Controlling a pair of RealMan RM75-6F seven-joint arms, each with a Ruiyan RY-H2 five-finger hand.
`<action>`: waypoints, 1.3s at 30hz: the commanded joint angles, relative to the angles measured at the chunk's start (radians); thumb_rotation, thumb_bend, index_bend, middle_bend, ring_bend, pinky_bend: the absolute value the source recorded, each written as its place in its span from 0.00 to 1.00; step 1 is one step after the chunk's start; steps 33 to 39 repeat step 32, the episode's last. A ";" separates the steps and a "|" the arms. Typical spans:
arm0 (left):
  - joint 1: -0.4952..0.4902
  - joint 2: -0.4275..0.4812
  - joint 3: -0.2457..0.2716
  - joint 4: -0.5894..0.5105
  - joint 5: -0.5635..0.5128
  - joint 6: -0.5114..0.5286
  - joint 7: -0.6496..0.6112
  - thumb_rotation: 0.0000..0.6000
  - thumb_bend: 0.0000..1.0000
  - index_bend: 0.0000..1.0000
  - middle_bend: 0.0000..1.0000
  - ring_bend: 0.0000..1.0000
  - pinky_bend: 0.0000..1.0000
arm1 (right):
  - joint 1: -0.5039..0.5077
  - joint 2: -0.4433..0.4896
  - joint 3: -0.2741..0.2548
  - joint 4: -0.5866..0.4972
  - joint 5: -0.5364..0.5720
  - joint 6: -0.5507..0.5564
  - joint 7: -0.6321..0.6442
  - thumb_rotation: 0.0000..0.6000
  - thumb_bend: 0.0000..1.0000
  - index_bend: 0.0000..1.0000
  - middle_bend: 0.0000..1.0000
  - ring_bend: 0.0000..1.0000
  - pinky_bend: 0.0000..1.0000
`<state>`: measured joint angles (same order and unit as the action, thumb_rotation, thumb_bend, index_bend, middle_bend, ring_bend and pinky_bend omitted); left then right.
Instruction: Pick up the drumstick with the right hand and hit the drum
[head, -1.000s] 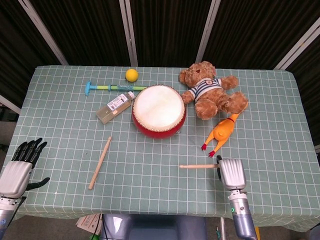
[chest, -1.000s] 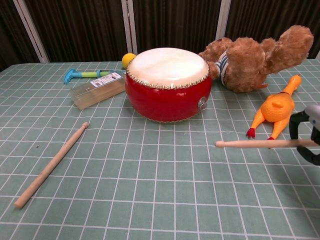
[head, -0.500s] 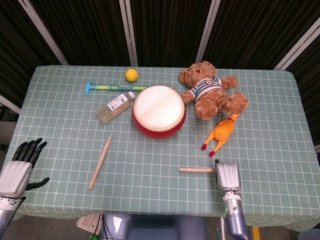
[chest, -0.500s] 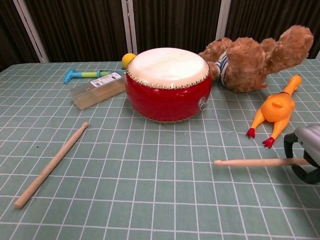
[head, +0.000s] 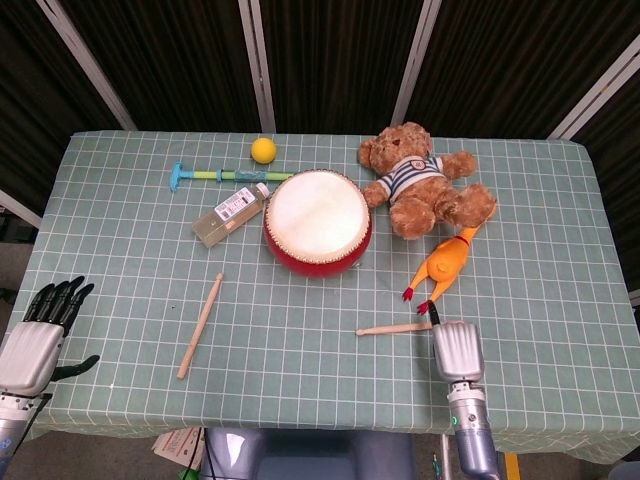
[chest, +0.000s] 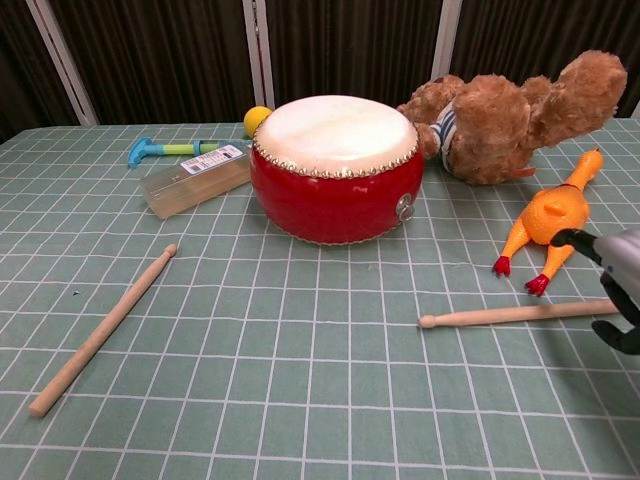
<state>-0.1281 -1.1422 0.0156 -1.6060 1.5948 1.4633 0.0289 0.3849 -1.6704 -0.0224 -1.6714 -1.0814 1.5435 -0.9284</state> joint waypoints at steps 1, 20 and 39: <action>0.001 0.000 0.000 0.000 0.000 0.002 0.001 1.00 0.00 0.00 0.00 0.00 0.00 | -0.001 0.034 0.007 -0.024 -0.035 0.016 -0.005 1.00 0.39 0.13 0.72 0.75 0.72; 0.003 -0.014 0.000 0.026 0.031 0.025 0.068 1.00 0.00 0.00 0.00 0.00 0.00 | -0.158 0.469 -0.072 -0.072 -0.360 0.121 0.564 1.00 0.20 0.00 0.00 0.00 0.04; 0.006 -0.032 -0.011 0.059 0.047 0.058 0.088 1.00 0.00 0.00 0.00 0.00 0.00 | -0.235 0.461 -0.081 0.046 -0.485 0.191 0.710 1.00 0.20 0.00 0.00 0.00 0.03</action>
